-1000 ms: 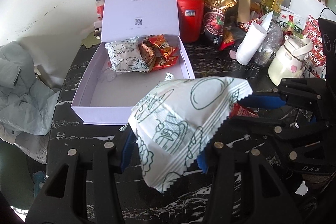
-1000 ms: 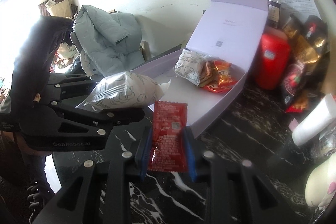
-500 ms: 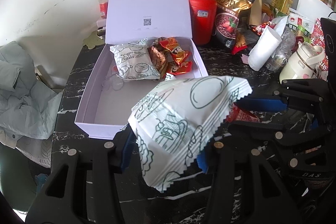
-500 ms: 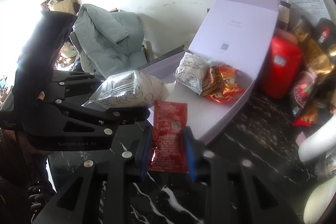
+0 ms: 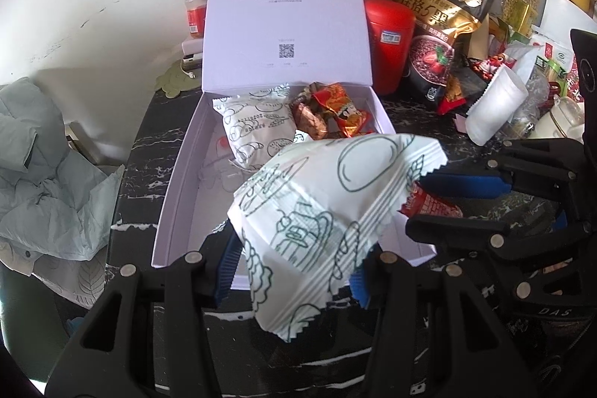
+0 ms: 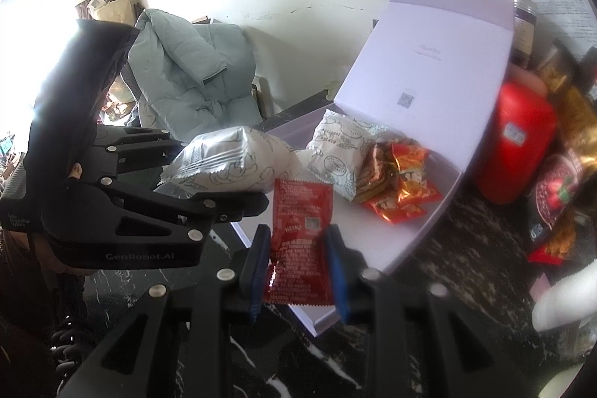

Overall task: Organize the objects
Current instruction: 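Lower bread bag into white box and open left gripper while right gripper releases sauce packet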

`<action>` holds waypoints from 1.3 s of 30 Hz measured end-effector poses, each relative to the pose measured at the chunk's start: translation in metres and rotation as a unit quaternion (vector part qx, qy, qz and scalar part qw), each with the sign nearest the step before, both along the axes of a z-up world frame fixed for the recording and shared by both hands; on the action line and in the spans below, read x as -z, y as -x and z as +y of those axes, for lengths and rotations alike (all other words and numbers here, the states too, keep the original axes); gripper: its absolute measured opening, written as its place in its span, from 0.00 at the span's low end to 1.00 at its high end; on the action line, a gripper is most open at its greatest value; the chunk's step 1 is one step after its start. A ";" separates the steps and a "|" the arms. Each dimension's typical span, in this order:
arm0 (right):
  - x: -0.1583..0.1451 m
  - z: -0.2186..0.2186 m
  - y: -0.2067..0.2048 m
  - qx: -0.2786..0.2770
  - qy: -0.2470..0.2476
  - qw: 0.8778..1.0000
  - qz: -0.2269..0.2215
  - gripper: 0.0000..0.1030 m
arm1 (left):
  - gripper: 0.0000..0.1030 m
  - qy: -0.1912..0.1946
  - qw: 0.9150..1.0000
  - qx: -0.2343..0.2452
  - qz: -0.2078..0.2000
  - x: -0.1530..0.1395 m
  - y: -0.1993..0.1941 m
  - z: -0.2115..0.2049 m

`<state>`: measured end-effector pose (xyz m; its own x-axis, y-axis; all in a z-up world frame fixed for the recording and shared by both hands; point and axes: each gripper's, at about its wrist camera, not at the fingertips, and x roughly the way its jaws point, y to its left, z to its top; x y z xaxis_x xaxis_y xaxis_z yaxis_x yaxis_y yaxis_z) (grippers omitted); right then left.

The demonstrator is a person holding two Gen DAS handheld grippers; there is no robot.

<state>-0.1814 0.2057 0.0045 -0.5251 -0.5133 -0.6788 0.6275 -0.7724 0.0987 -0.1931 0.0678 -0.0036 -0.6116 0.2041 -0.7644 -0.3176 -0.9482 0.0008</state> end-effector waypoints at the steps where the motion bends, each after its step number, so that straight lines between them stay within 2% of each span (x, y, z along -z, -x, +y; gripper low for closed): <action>1: 0.000 -0.002 0.003 -0.002 -0.001 1.000 0.001 0.28 | 0.46 0.001 1.000 -0.002 0.000 0.001 0.003 -0.001; 24: 0.019 -0.019 0.066 -0.011 -0.003 1.000 -0.009 0.28 | 0.46 0.012 0.998 -0.056 -0.015 0.018 0.055 -0.024; 39: 0.033 -0.026 0.084 -0.007 -0.006 1.000 -0.024 0.28 | 0.45 0.023 0.999 -0.042 -0.023 0.030 0.067 -0.018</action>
